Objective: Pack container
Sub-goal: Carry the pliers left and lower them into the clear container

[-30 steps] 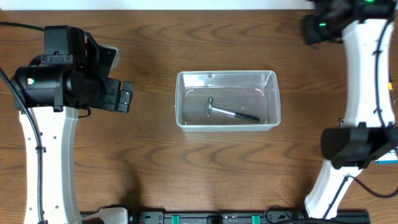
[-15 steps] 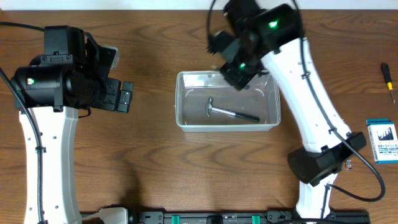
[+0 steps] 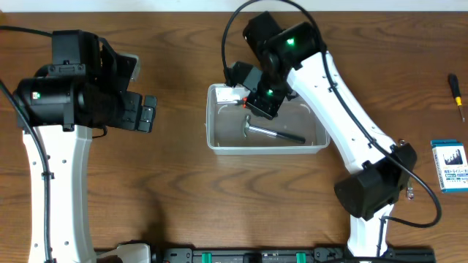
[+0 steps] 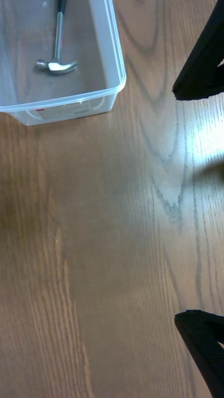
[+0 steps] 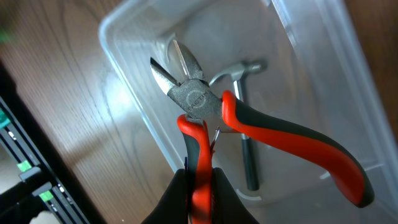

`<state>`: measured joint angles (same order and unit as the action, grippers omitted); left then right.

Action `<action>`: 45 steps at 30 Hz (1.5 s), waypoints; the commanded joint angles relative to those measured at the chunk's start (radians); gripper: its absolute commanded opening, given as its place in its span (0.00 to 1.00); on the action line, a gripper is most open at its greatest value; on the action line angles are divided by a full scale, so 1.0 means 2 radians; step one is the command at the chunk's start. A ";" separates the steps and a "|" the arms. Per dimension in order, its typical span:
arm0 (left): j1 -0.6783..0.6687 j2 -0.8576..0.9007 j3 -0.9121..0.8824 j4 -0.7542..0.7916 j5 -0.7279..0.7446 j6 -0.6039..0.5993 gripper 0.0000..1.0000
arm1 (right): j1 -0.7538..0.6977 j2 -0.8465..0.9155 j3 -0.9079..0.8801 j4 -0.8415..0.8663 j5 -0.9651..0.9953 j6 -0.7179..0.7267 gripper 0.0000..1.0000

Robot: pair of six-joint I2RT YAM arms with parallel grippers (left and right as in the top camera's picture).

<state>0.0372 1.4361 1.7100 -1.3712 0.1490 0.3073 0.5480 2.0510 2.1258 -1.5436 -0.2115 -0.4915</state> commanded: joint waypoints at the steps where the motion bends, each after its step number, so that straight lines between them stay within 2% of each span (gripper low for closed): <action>1: -0.002 -0.003 0.003 0.000 -0.006 -0.006 0.98 | -0.006 -0.002 -0.024 0.006 -0.012 -0.021 0.01; 8: -0.002 -0.003 0.003 0.000 -0.006 -0.007 0.98 | -0.006 -0.002 -0.066 0.037 -0.013 -0.020 0.01; 18: -0.002 -0.003 0.003 -0.006 -0.006 -0.007 0.98 | -0.020 -0.002 -0.169 0.124 -0.013 0.000 0.01; 35: -0.002 -0.003 0.003 -0.006 -0.006 -0.007 0.98 | -0.052 -0.002 -0.240 0.192 -0.016 0.013 0.01; 45: -0.002 -0.003 0.003 -0.006 -0.006 -0.007 0.98 | -0.056 -0.002 -0.252 0.224 -0.016 0.037 0.02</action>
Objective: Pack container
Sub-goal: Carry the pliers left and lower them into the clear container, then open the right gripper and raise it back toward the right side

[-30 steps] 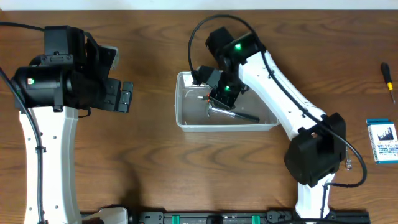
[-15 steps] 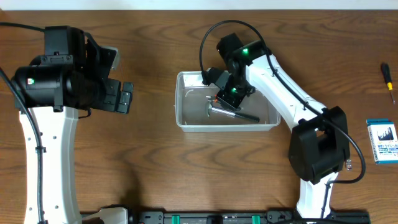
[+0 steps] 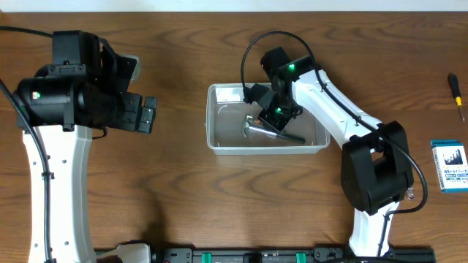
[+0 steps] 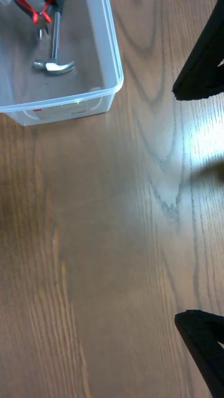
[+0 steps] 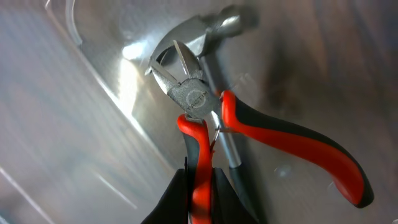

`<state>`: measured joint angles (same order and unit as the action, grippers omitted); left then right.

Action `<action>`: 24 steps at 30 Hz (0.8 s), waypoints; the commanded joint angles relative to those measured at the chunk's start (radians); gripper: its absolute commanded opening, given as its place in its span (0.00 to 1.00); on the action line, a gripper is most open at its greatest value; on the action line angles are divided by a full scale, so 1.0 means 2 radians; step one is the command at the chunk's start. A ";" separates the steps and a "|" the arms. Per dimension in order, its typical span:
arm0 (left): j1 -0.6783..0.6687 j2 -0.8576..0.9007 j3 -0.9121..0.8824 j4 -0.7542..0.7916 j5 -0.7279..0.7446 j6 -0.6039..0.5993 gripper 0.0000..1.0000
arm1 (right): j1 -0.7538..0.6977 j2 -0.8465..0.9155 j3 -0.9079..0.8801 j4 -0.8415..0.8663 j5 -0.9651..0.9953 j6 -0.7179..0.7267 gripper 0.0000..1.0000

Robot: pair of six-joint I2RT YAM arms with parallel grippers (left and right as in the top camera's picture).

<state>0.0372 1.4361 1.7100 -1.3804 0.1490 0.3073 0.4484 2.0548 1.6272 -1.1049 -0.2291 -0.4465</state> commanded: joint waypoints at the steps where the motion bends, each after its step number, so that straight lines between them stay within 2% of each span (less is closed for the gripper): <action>1: -0.002 -0.003 0.003 -0.002 -0.006 -0.007 0.98 | -0.007 -0.003 -0.003 0.009 -0.007 0.016 0.02; 19: -0.002 -0.003 0.003 -0.003 -0.006 -0.007 0.98 | -0.020 0.046 -0.003 0.023 -0.007 0.025 0.01; 21: -0.002 -0.003 0.003 -0.004 -0.006 -0.007 0.98 | -0.021 0.046 -0.003 0.024 -0.007 0.025 0.02; 24: -0.002 -0.003 0.003 -0.003 -0.006 -0.007 0.98 | -0.022 0.046 -0.003 0.023 -0.007 0.025 0.11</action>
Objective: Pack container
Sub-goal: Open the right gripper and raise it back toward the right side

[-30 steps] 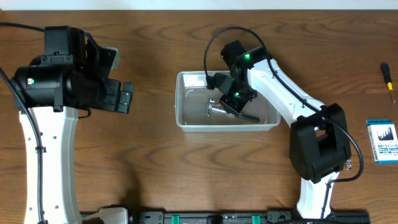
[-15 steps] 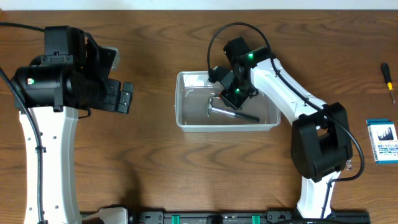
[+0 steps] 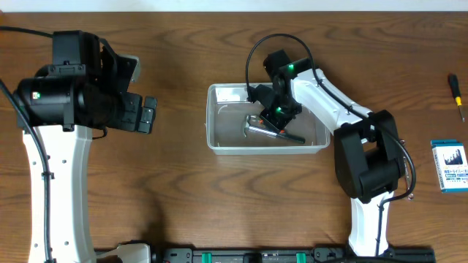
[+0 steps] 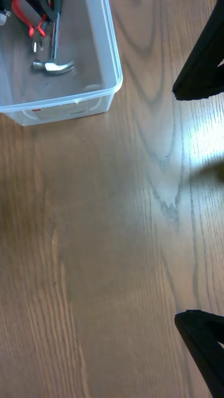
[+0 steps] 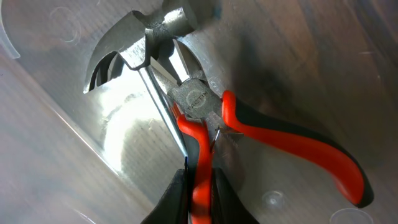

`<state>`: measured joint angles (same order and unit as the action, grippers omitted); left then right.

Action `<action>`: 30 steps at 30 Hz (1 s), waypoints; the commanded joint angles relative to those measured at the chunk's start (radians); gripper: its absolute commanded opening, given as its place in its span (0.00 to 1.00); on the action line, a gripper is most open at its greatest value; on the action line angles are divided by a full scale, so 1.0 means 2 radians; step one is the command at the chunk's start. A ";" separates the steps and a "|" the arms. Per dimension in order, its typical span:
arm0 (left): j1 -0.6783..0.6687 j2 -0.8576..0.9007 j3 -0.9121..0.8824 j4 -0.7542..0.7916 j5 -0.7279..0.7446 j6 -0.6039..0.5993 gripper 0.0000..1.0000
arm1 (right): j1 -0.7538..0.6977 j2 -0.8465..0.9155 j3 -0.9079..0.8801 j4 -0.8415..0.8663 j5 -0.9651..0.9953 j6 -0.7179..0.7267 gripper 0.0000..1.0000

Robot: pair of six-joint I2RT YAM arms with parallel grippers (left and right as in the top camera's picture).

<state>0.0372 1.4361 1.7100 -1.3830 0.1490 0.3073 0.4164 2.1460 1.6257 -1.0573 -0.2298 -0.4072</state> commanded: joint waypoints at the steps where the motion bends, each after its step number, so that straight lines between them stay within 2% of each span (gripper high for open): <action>1: -0.002 -0.003 0.003 -0.002 -0.006 -0.007 0.98 | -0.006 0.001 -0.002 -0.001 -0.007 0.005 0.15; 3: -0.002 -0.003 0.003 -0.002 -0.006 -0.007 0.98 | -0.006 0.001 -0.002 -0.001 -0.007 0.005 0.19; 12: -0.002 -0.003 0.003 -0.002 -0.006 -0.007 0.98 | -0.006 0.001 0.009 -0.020 -0.007 0.006 0.25; 17: -0.002 -0.003 0.003 -0.002 -0.006 -0.007 0.98 | -0.006 0.001 0.074 -0.079 -0.007 0.009 0.28; 19: -0.002 -0.003 0.003 -0.002 -0.006 -0.007 0.98 | -0.006 0.001 0.111 -0.104 -0.007 0.009 0.33; 20: -0.002 -0.003 0.003 -0.002 -0.006 -0.007 0.98 | -0.006 0.001 0.132 -0.115 -0.007 0.009 0.38; 24: -0.002 -0.003 0.003 -0.002 -0.006 -0.007 0.98 | -0.006 0.001 0.205 -0.150 -0.007 0.009 0.72; 25: -0.002 -0.003 0.003 -0.003 -0.006 -0.007 0.98 | -0.006 0.001 0.223 -0.159 -0.007 0.009 0.83; 26: -0.002 -0.003 0.003 -0.004 -0.006 -0.007 0.98 | -0.006 0.001 0.240 -0.168 -0.007 0.009 0.99; 30: -0.002 -0.003 0.003 -0.008 -0.006 -0.007 0.98 | -0.006 0.000 0.302 -0.208 -0.001 0.027 0.99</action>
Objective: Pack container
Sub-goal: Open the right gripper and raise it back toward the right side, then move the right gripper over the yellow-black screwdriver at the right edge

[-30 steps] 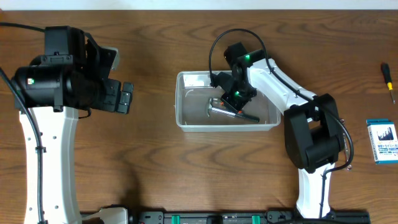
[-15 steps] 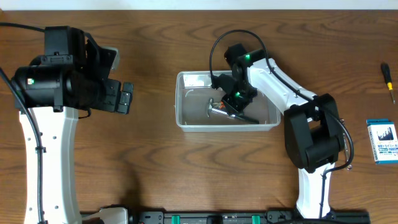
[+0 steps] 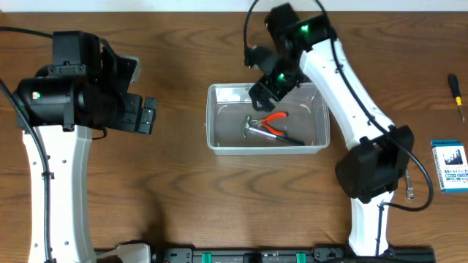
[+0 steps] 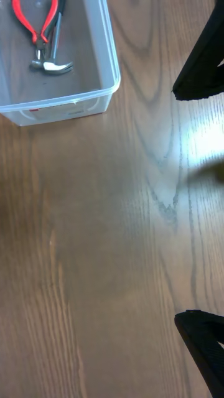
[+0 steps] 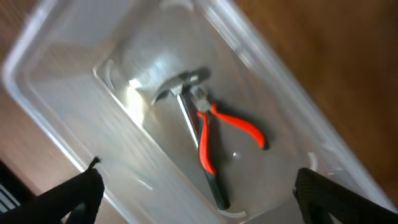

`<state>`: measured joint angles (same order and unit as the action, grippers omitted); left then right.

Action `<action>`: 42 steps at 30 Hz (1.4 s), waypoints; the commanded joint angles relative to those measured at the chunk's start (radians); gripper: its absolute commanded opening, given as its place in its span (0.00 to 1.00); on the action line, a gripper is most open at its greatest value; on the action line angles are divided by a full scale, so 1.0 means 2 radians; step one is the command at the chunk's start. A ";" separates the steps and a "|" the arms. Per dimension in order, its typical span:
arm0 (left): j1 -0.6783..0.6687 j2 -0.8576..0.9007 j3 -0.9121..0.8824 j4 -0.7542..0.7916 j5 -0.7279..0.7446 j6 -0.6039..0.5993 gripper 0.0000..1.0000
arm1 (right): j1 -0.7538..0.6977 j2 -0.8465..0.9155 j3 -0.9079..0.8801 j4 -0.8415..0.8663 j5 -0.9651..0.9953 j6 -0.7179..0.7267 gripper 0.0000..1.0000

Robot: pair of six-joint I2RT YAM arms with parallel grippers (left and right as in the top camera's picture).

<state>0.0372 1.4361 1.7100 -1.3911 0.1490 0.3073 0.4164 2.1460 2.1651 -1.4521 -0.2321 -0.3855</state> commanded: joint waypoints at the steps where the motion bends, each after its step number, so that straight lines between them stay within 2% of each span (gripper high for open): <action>1: -0.002 -0.003 0.003 -0.004 -0.006 -0.007 0.98 | -0.006 0.000 0.057 -0.030 0.006 0.025 0.99; 8: -0.002 -0.003 0.003 -0.003 -0.006 -0.006 0.99 | -0.006 -0.023 0.147 -0.123 0.079 0.053 0.99; 12: -0.002 -0.003 0.003 -0.003 -0.006 -0.006 0.98 | -0.010 -0.071 0.149 -0.123 0.096 0.078 0.99; 16: -0.002 -0.003 0.003 -0.003 -0.006 -0.006 0.98 | -0.023 -0.132 0.138 -0.123 0.164 0.115 0.99; 21: -0.002 -0.003 0.003 -0.003 -0.006 -0.007 0.98 | -0.066 -0.239 0.048 -0.123 0.172 0.125 0.99; 24: -0.002 -0.003 0.003 0.004 -0.006 -0.007 0.98 | -0.109 -0.310 -0.051 -0.121 0.172 0.126 0.99; 29: -0.002 -0.003 0.003 0.014 -0.006 -0.007 0.98 | -0.188 -0.391 -0.216 -0.075 0.182 0.174 0.99; 32: -0.002 -0.003 0.003 0.014 -0.006 -0.007 0.98 | -0.221 -0.407 -0.274 -0.067 0.179 0.188 0.99; 37: -0.002 -0.003 0.003 0.019 -0.006 -0.006 0.98 | -0.229 -0.406 -0.304 -0.044 0.156 0.200 0.99; 42: -0.002 -0.003 0.003 0.024 -0.006 -0.007 0.98 | -0.230 -0.406 -0.340 0.034 0.167 0.190 0.99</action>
<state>0.0368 1.4361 1.7100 -1.3418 0.1486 0.3073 -0.0341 1.3426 1.5227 -1.4120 0.0948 -0.0109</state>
